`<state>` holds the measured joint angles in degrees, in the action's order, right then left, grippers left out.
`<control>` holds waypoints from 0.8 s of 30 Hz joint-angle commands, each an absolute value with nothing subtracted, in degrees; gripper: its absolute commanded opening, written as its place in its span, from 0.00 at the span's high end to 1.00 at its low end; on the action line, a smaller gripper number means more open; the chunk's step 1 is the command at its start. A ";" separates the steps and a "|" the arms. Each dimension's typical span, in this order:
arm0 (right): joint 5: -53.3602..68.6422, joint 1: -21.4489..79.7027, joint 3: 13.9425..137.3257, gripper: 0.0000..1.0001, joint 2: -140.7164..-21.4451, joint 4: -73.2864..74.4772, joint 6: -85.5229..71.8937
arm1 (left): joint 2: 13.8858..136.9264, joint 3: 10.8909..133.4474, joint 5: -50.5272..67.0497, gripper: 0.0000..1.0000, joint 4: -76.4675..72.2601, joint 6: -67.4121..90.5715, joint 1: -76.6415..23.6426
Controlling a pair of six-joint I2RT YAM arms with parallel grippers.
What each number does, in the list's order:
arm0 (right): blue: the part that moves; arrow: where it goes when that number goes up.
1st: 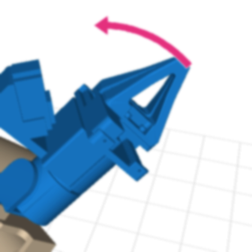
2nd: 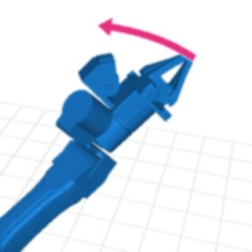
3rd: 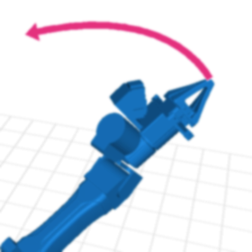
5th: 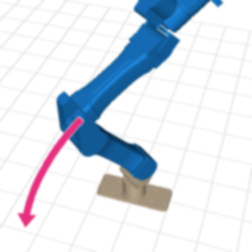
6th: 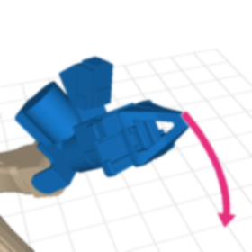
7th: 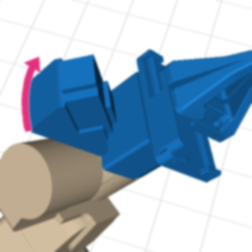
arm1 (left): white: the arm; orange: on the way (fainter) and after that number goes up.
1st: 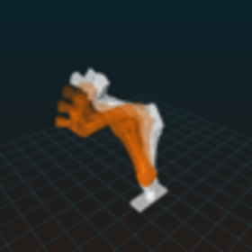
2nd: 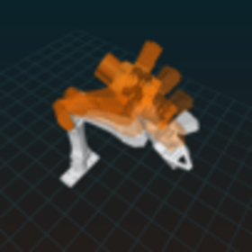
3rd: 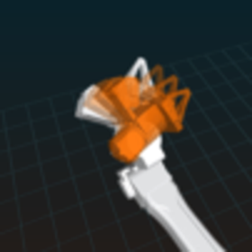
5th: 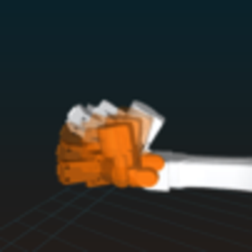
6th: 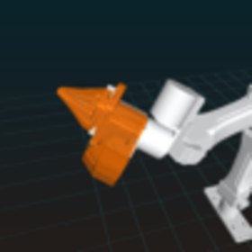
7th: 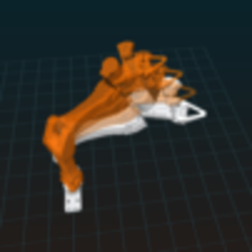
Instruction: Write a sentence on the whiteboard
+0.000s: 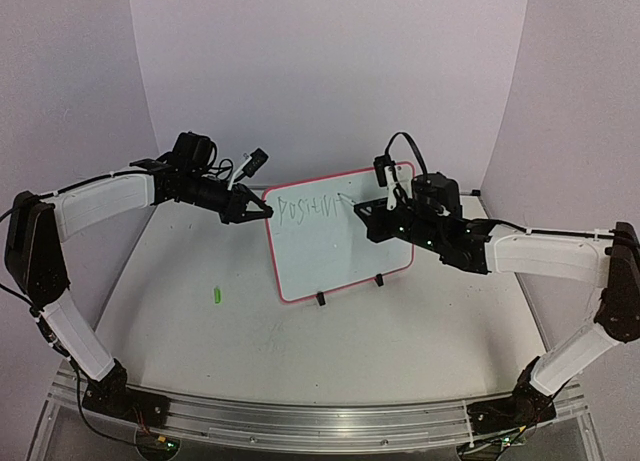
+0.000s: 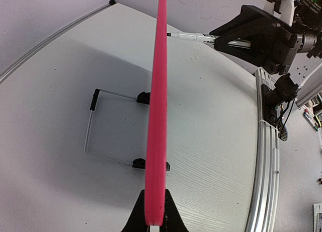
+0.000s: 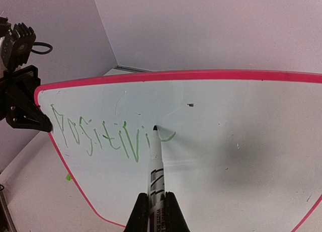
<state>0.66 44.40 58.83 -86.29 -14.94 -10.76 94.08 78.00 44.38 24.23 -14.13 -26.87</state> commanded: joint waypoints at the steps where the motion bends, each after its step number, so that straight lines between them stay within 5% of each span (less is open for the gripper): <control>1: -2.58 44.30 60.63 1.00 -86.75 -15.71 -10.89 | 94.43 78.57 41.85 1.00 27.79 -16.23 -28.13; 24: -1.22 44.30 55.38 1.00 -87.32 -13.46 -14.06 | 94.14 78.61 41.91 1.00 27.81 -16.15 -28.23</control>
<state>-0.48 44.42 56.04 -86.37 -14.36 -12.97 94.08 78.00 44.34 24.23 -14.06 -26.87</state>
